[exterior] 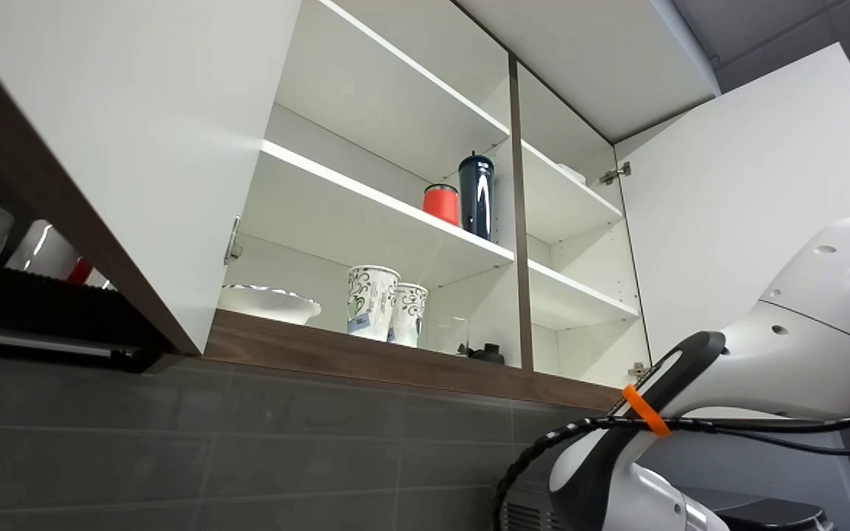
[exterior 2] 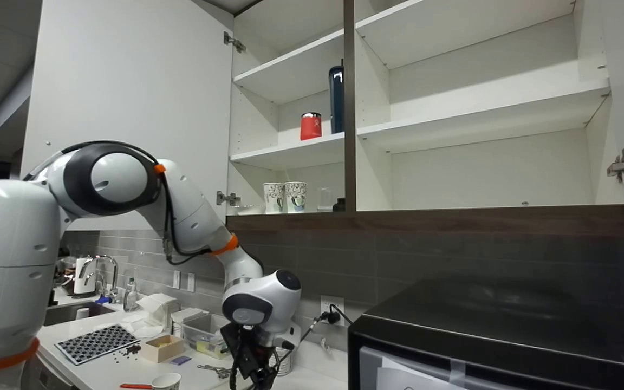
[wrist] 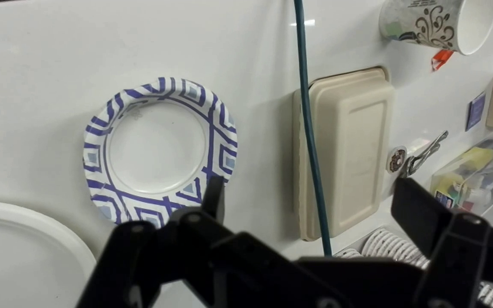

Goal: Individually move the paper bowls to the counter

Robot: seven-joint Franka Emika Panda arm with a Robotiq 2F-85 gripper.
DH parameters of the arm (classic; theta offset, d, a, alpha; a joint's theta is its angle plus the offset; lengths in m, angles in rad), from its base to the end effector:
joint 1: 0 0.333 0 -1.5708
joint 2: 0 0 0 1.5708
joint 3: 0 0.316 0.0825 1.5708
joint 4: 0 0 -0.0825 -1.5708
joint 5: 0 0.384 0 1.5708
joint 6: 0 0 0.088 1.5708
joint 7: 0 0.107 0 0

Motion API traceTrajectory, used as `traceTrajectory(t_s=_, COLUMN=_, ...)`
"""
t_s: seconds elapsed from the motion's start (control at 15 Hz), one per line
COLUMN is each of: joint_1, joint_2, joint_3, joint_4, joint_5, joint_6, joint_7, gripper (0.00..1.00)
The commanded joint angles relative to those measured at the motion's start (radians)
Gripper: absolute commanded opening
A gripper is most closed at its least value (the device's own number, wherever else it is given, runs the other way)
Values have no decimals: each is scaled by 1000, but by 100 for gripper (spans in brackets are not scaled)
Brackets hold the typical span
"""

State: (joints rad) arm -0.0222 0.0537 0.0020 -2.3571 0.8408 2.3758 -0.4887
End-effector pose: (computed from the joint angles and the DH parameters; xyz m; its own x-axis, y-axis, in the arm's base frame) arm 0.5040 -0.0022 0.3056 0.9816 -0.1811 0.0611 -0.1217 -0.8386 -0.5309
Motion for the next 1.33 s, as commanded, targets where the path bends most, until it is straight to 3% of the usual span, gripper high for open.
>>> traceTrajectory(t_s=0.0, joint_1=5, joint_2=-33, joint_3=7, joint_4=3, joint_5=6, joint_6=-8, joint_7=-35, gripper=100)
traceTrajectory(t_s=0.13, joint_1=20, joint_2=-99, joint_3=21, joint_4=6, joint_5=-33, joint_6=-39, joint_7=-97, gripper=100)
traceTrajectory(t_s=0.47, joint_1=92, joint_2=-262, joint_3=67, joint_4=69, joint_5=-169, joint_6=-83, joint_7=-57, gripper=100)
traceTrajectory(t_s=0.67, joint_1=139, joint_2=-332, joint_3=95, joint_4=149, joint_5=-252, joint_6=-126, joint_7=57, gripper=100)
traceTrajectory(t_s=1.0, joint_1=186, joint_2=-365, joint_3=124, joint_4=320, joint_5=-388, joint_6=-307, joint_7=274, gripper=100)
traceTrajectory(t_s=1.27, joint_1=205, joint_2=-374, joint_3=118, joint_4=339, joint_5=-390, joint_6=-308, joint_7=276, gripper=100)
